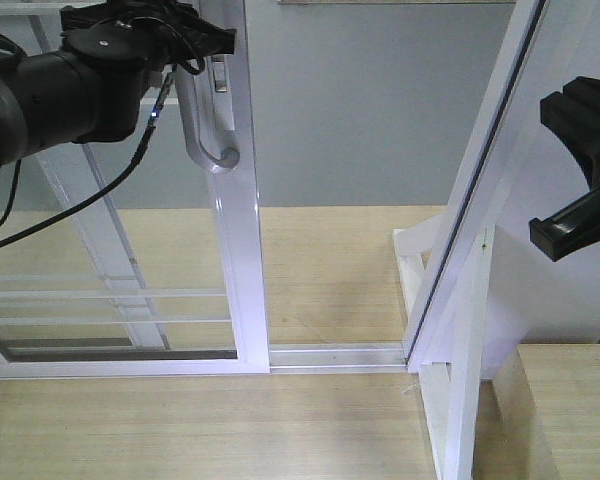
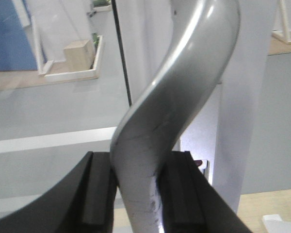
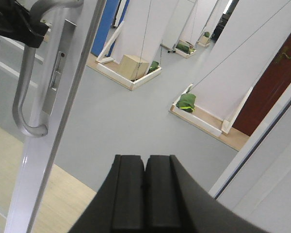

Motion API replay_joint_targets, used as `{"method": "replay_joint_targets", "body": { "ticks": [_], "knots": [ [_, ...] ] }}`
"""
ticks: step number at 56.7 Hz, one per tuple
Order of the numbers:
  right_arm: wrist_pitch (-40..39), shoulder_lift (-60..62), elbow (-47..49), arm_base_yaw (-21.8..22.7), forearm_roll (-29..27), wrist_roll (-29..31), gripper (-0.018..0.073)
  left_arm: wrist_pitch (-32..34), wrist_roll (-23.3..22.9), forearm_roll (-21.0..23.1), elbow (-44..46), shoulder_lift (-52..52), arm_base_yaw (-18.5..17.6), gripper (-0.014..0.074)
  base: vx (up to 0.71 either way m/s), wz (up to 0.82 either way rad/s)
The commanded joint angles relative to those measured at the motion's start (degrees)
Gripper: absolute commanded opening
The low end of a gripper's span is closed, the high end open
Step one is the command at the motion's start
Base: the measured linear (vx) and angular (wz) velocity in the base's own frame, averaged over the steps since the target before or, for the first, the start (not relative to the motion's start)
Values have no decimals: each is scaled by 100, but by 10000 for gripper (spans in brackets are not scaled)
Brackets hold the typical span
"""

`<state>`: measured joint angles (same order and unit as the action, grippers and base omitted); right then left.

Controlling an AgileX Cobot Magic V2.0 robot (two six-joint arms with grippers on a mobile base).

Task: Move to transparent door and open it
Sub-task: 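Slide the door farther open with the left gripper, away from the right arm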

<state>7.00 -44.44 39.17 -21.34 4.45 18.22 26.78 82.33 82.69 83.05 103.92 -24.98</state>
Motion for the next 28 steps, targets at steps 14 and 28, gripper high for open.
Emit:
{"method": "replay_joint_targets", "body": {
  "ticks": [14,28],
  "knots": [
    [-468,35,164,31,52,54,-6,700,1373,574,243,-983,531,-6,0,0],
    [-468,35,164,31,52,54,-6,727,2173,1079,243,-1248,841,-6,0,0]
  ]
}}
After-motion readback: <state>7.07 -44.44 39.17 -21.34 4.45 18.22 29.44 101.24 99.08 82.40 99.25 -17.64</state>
